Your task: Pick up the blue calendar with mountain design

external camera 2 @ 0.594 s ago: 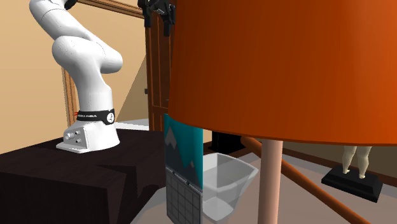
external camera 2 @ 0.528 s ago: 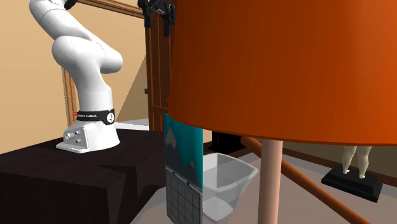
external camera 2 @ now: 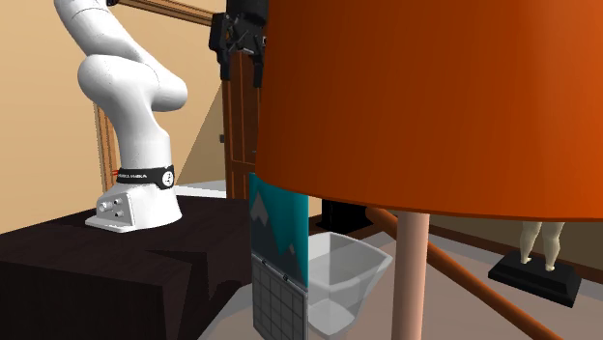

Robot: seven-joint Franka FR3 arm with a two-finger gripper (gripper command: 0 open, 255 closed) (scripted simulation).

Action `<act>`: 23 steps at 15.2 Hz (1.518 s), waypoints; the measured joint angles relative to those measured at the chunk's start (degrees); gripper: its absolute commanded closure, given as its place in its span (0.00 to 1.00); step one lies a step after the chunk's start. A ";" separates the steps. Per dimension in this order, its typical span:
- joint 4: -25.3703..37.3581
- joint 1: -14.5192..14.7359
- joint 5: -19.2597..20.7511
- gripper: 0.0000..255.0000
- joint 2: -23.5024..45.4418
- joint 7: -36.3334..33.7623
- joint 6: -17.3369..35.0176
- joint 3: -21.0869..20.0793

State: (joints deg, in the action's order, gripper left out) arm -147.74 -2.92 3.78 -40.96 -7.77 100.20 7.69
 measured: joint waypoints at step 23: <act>-7.48 -2.76 -0.48 1.00 25.49 4.46 30.75 9.05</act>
State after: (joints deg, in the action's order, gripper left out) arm -155.23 -5.68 3.30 -15.47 -3.31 130.95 16.74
